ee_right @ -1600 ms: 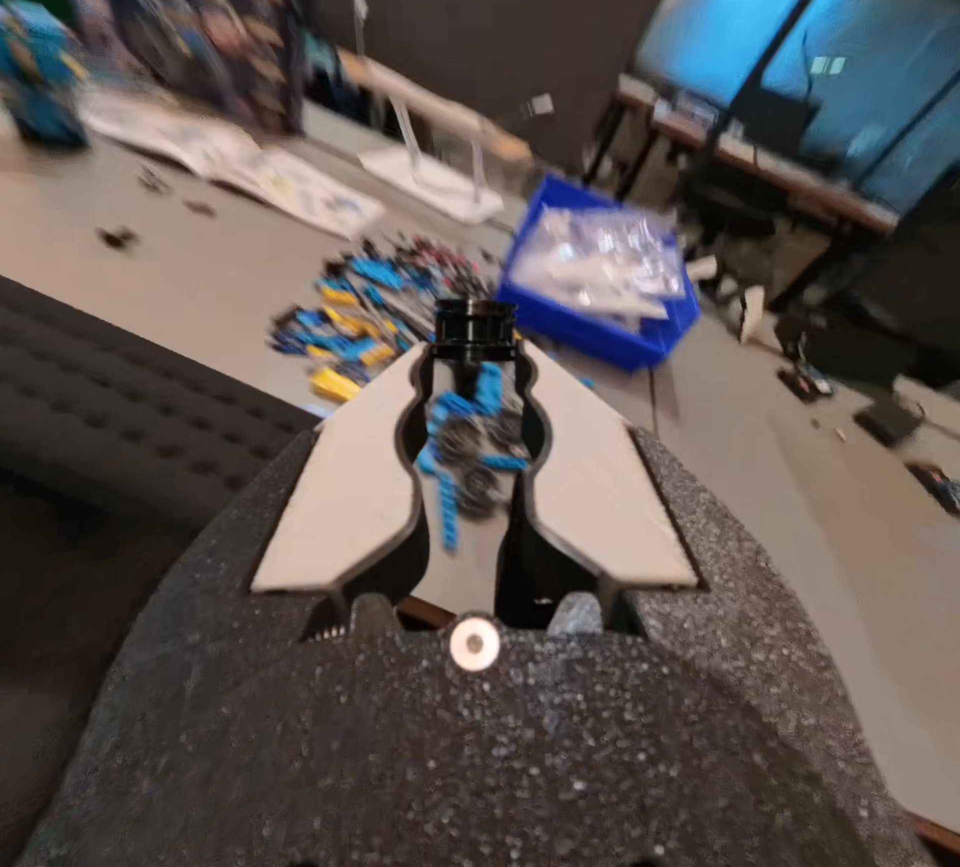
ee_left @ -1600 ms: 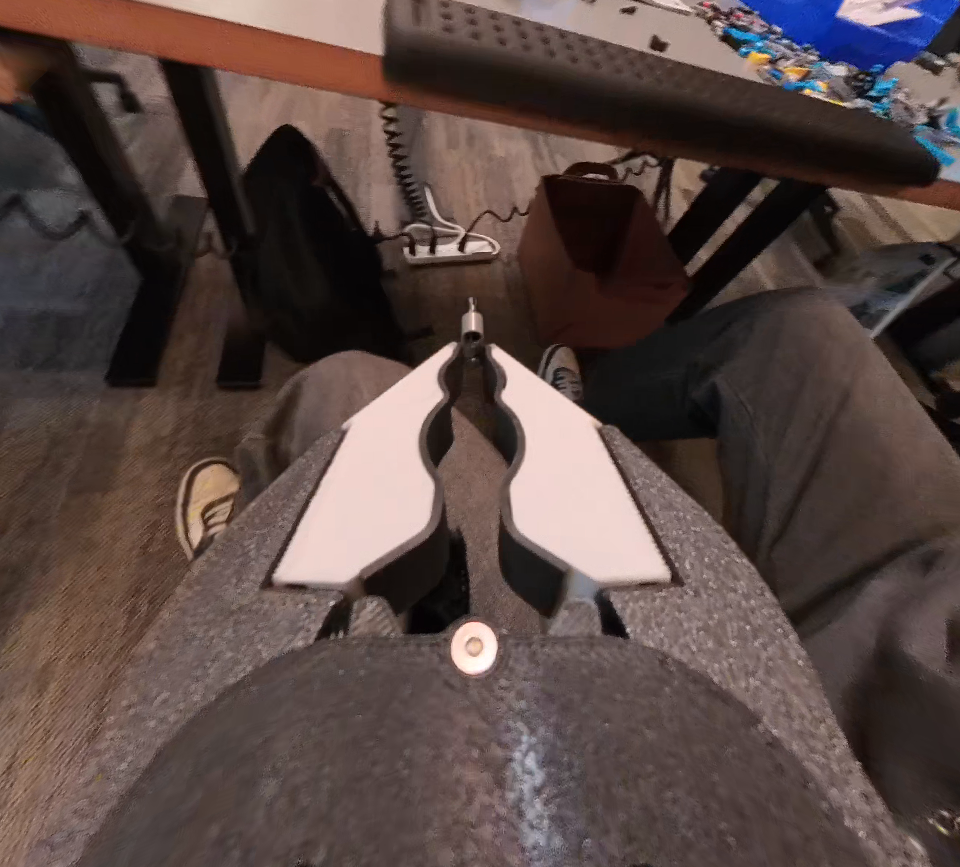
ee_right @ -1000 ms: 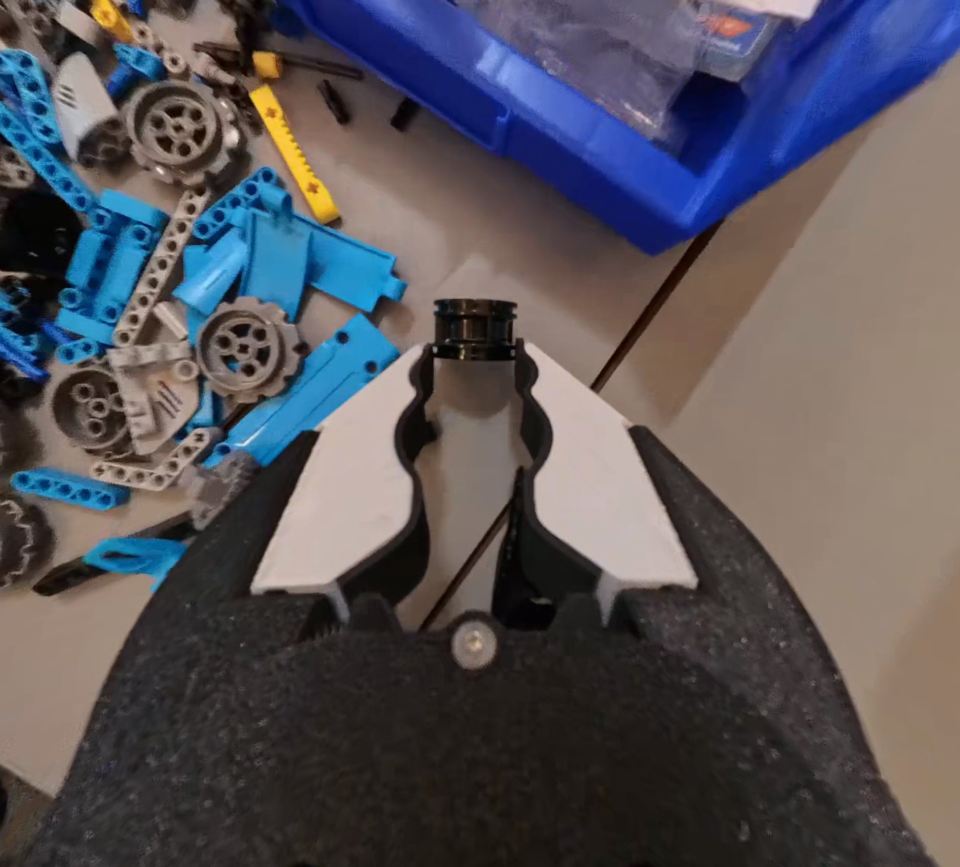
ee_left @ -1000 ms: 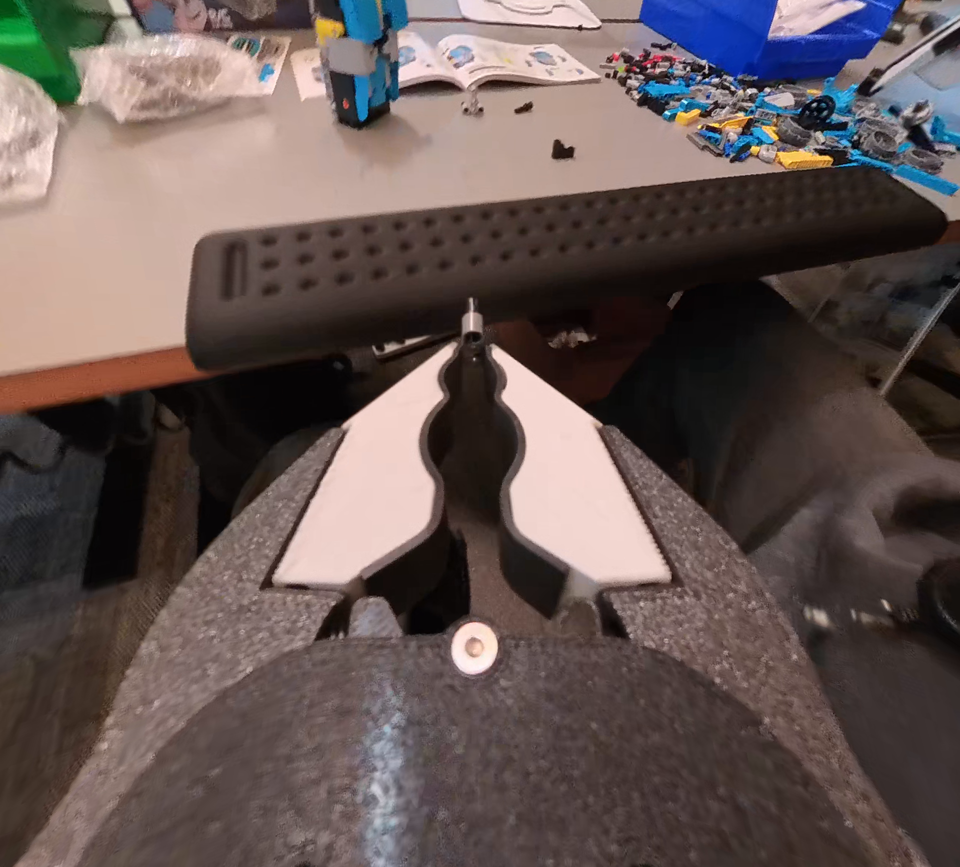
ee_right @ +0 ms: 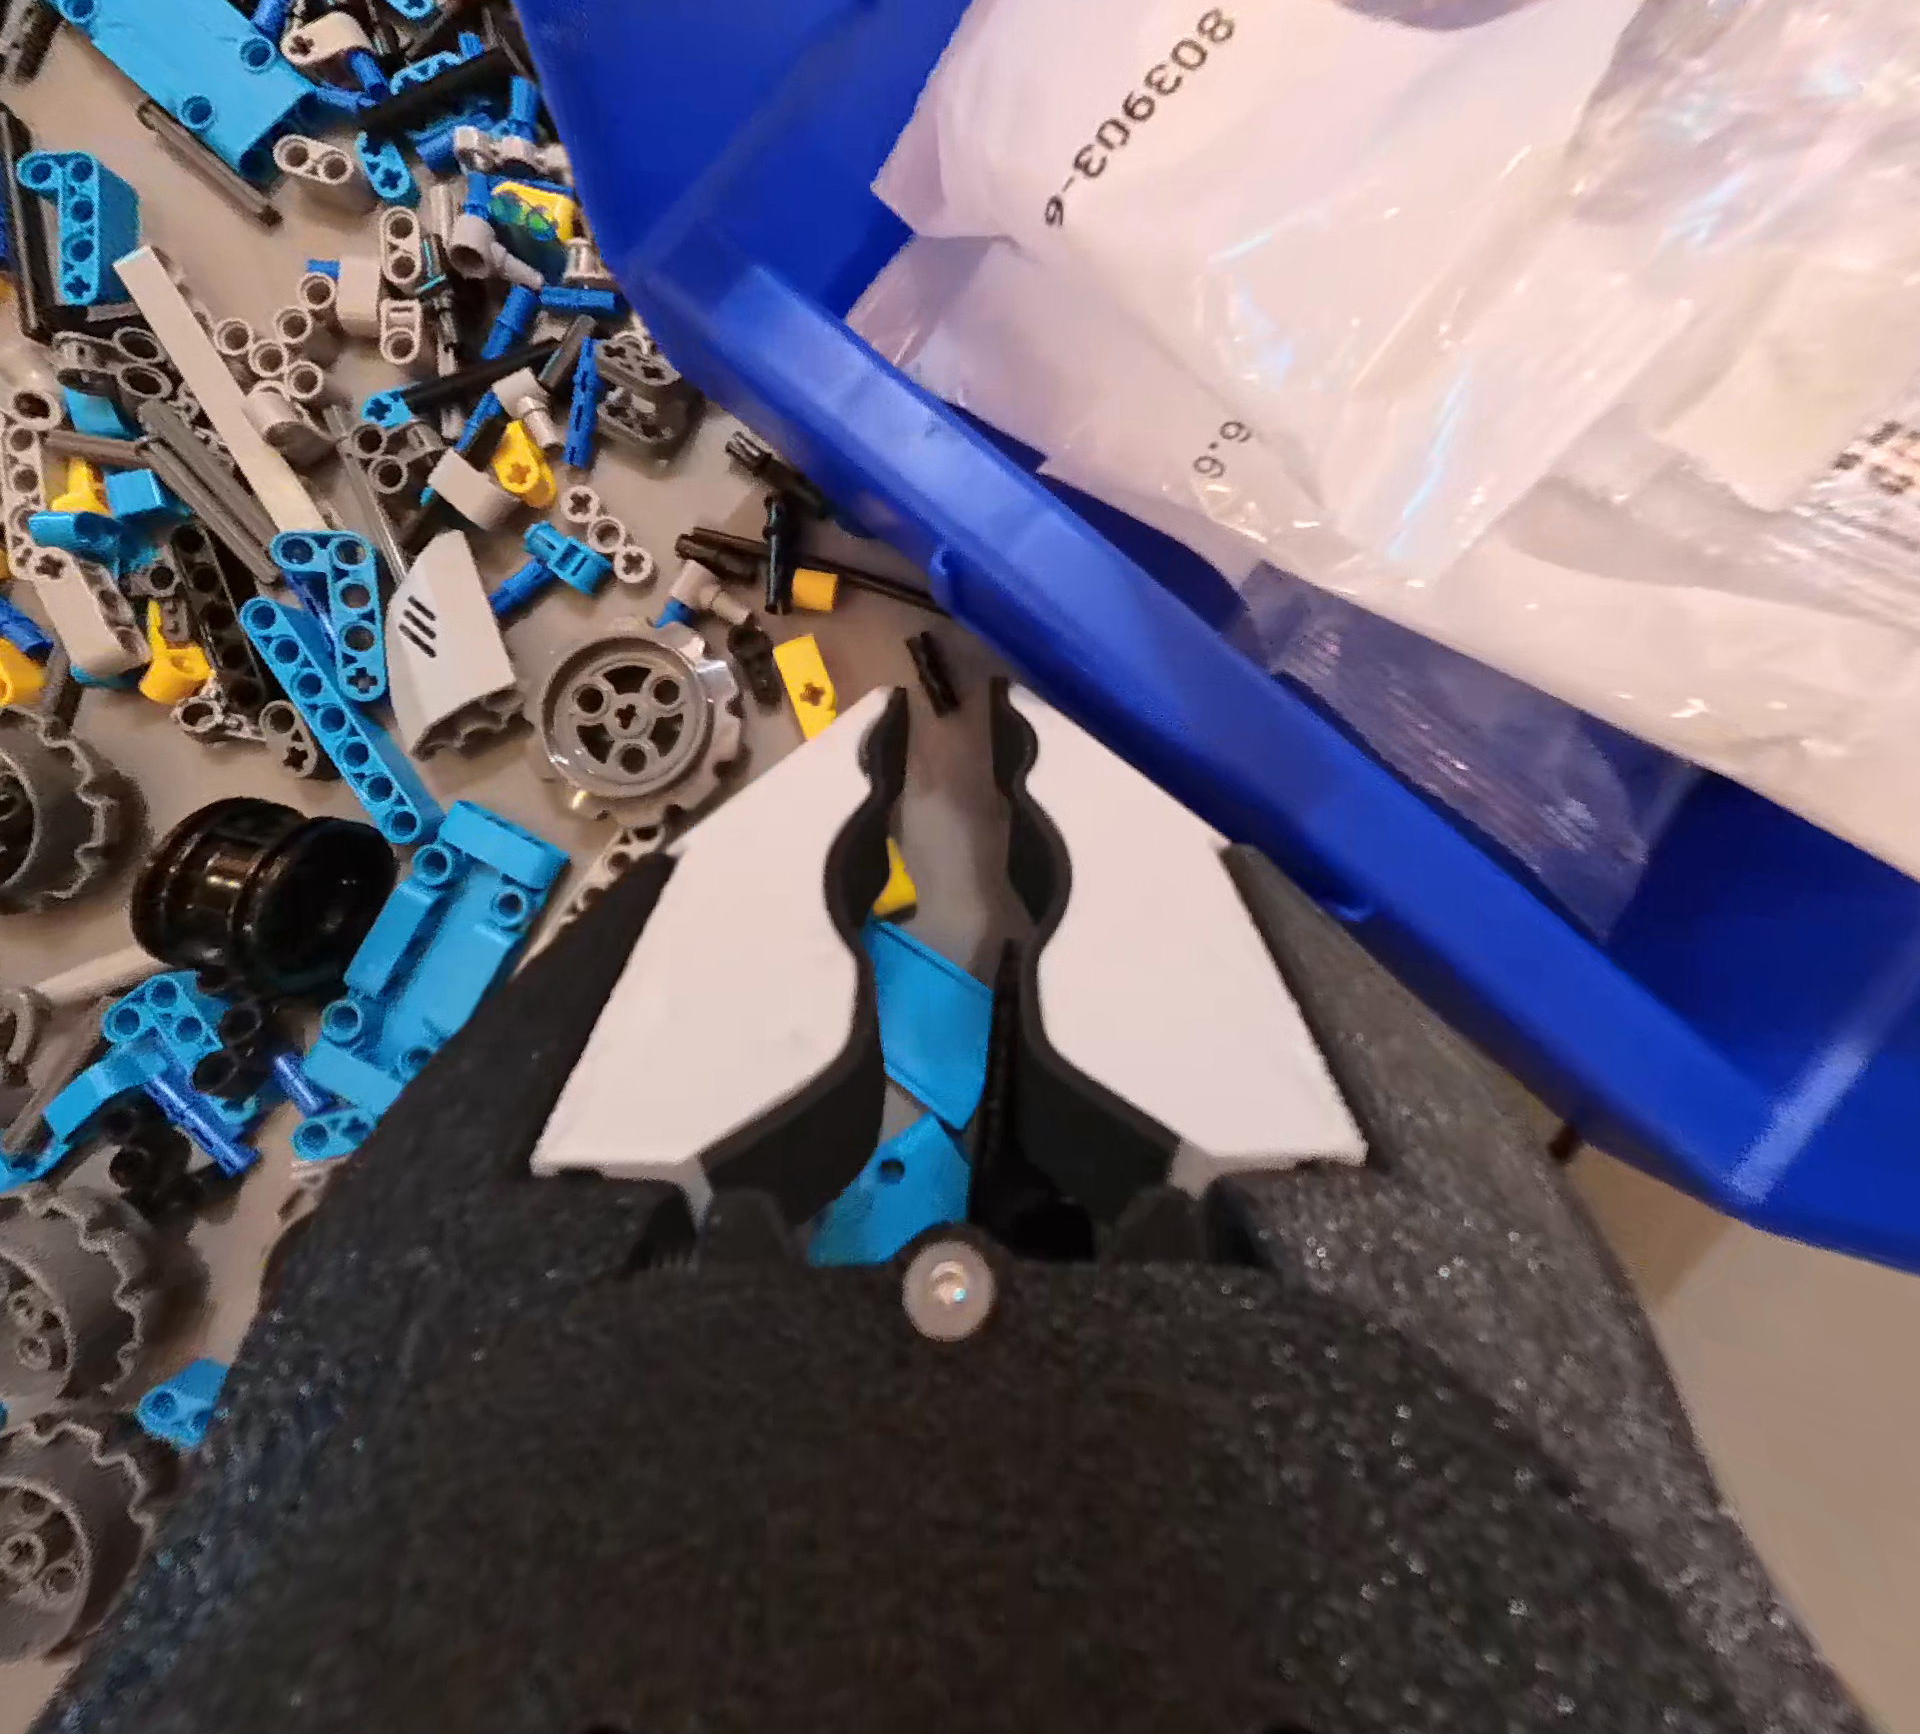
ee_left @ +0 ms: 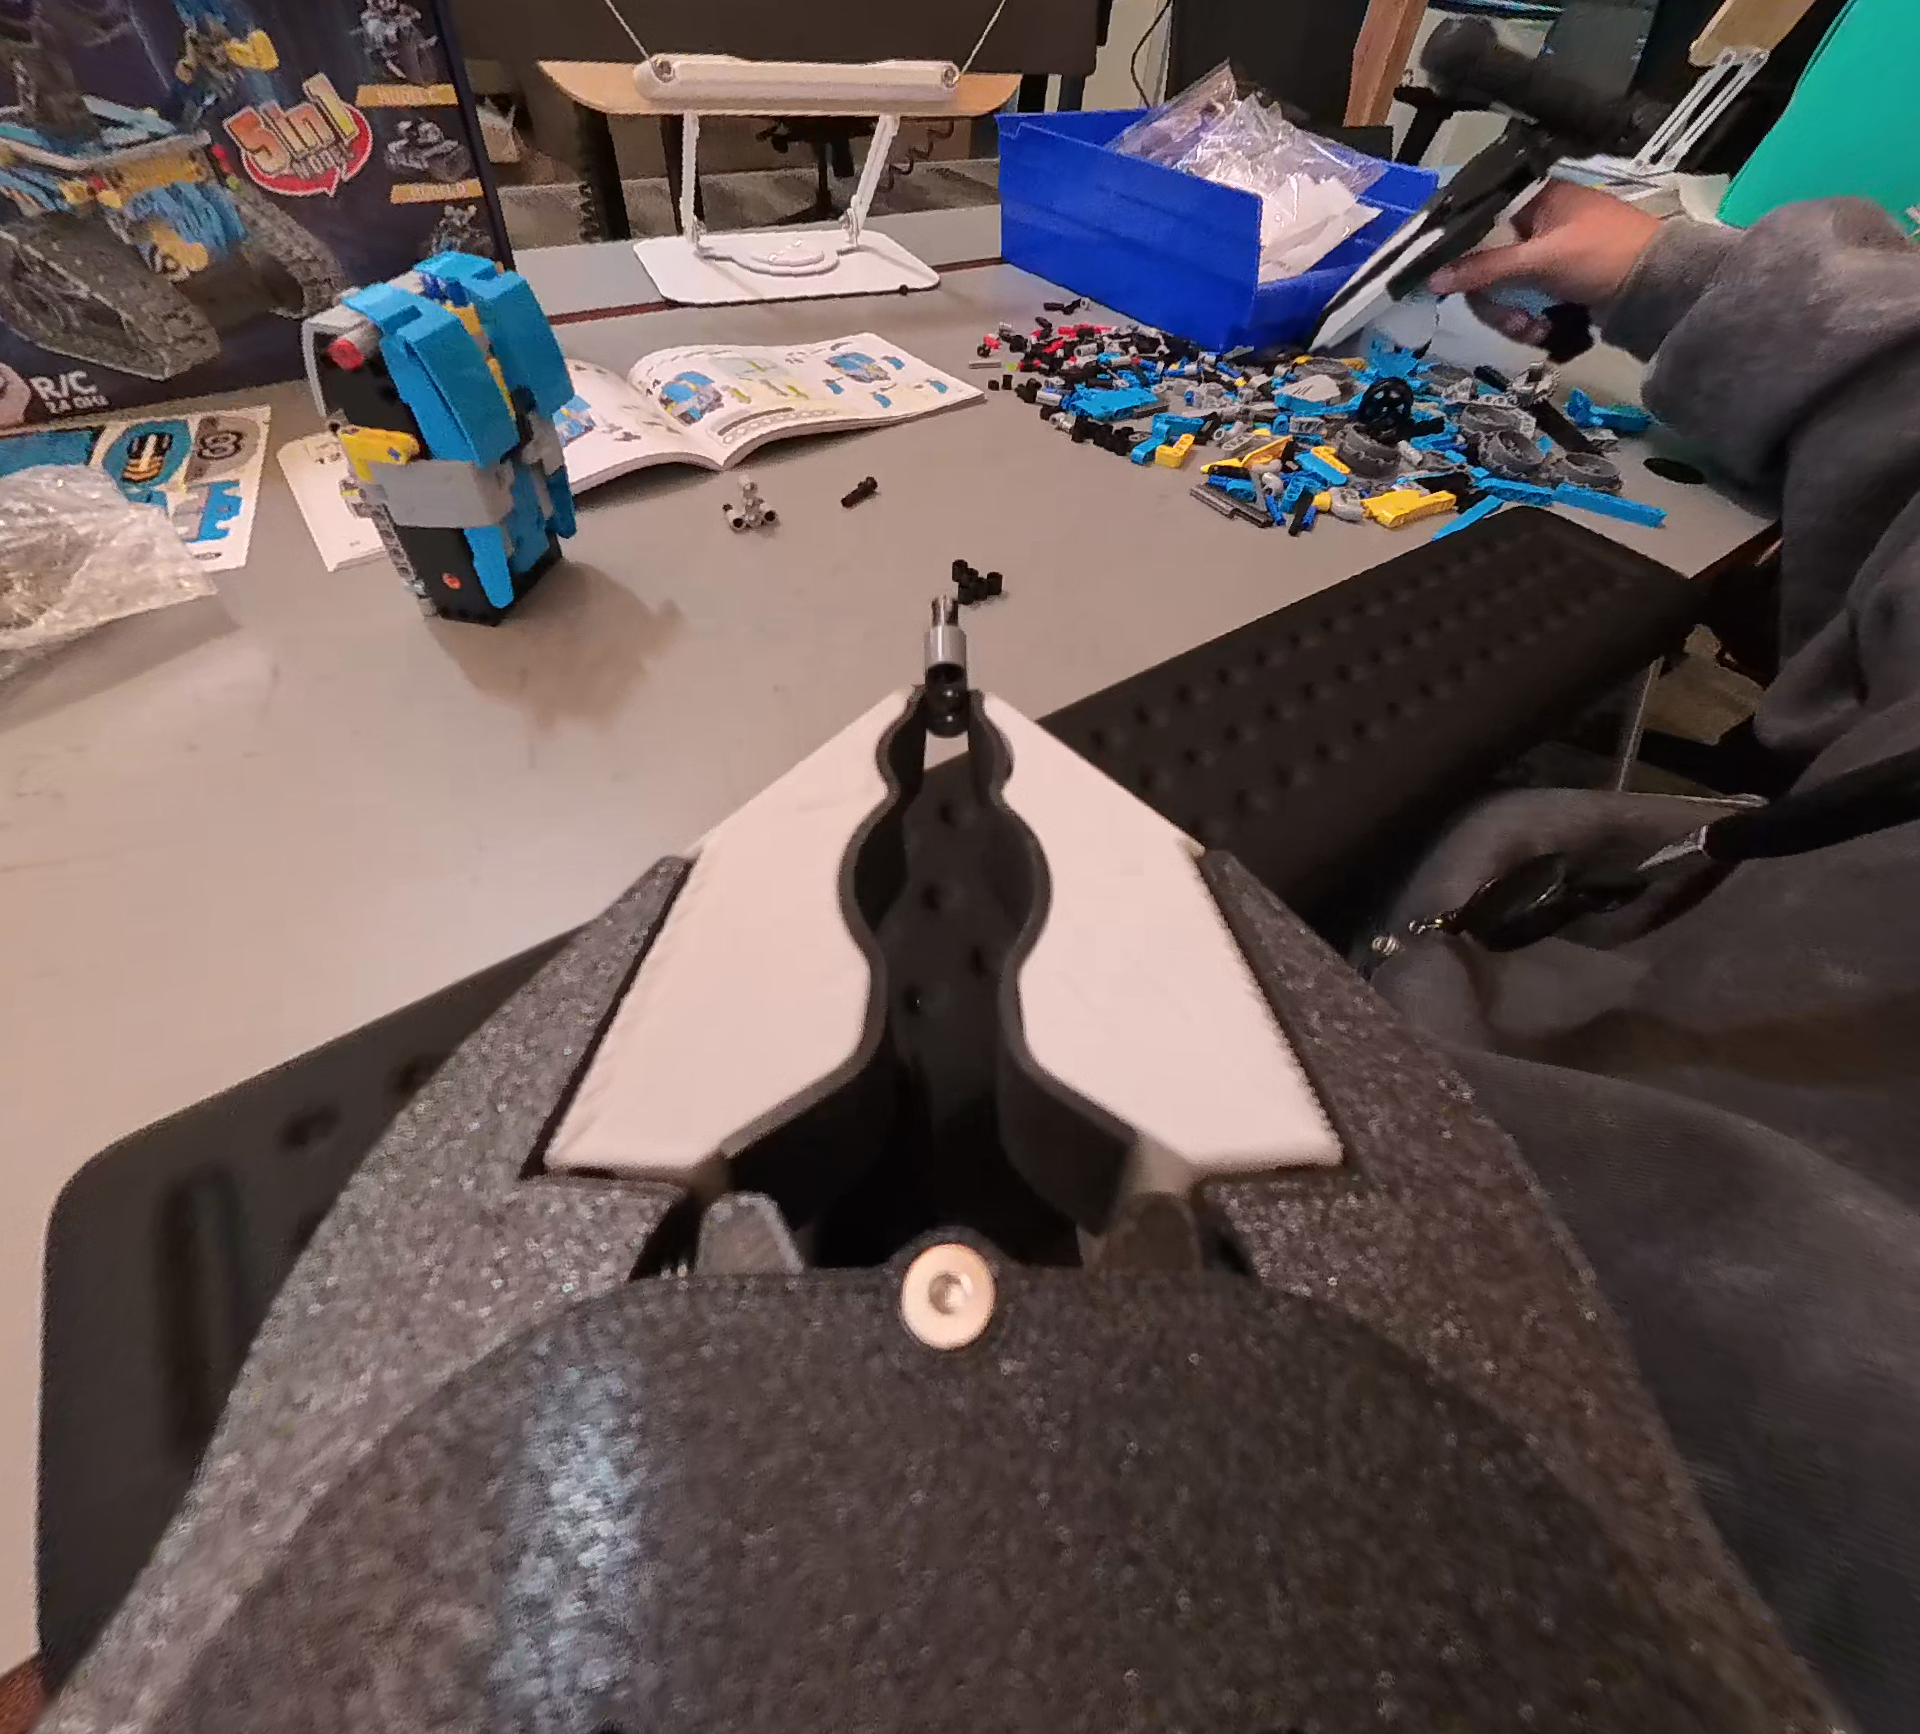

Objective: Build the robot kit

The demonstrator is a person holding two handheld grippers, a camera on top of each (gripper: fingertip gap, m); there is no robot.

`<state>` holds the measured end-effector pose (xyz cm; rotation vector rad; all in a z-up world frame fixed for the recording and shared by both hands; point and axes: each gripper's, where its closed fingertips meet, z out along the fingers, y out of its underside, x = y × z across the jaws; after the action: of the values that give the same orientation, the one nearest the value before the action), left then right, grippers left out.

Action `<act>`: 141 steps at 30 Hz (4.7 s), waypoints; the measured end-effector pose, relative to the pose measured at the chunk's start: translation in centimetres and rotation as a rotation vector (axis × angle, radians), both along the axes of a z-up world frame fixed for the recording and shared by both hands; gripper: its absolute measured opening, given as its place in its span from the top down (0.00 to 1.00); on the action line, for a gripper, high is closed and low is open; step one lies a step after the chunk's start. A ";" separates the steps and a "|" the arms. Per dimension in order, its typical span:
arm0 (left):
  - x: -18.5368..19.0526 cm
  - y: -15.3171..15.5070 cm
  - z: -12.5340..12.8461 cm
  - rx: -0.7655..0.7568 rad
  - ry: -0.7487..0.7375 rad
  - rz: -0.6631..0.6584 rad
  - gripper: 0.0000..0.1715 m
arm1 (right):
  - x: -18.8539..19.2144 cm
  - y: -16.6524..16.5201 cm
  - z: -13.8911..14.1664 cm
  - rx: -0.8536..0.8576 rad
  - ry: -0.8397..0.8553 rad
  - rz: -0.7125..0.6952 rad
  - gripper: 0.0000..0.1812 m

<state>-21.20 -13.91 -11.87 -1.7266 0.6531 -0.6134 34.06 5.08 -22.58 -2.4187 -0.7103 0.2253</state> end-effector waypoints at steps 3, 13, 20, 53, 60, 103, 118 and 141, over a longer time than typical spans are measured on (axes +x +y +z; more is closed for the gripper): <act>0.1 0.0 -0.4 -0.012 0.005 0.000 0.96 | -0.3 0.2 -0.4 0.006 0.005 0.005 0.92; 1.7 -0.8 0.1 -0.011 0.043 -0.109 0.96 | -1.2 -1.3 1.8 -0.003 0.053 0.029 0.98; 0.7 0.8 6.4 0.031 0.003 -0.228 0.96 | -12.5 -7.0 13.9 0.185 0.125 0.163 0.98; 14.0 22.2 7.1 0.226 -0.225 -0.253 0.96 | -41.8 1.8 18.1 0.040 1.369 0.540 0.98; 14.0 22.1 7.2 0.216 -0.232 -0.275 0.96 | -42.0 1.9 17.0 0.053 1.255 0.541 0.99; 14.6 21.0 7.0 -0.202 -0.545 -0.511 0.96 | -42.1 1.6 16.7 0.405 0.869 0.588 0.98; 13.7 17.9 9.6 -0.202 -0.691 -0.843 0.96 | -40.8 0.0 19.5 0.464 0.920 0.669 0.98; 14.8 16.2 6.1 -0.213 -0.481 -0.926 0.96 | -40.8 -2.4 16.6 0.262 0.707 0.817 0.98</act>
<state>-6.36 2.31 -5.76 -1.3077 1.0504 -1.7262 -6.70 2.68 -5.94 -1.5123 -1.2261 1.1528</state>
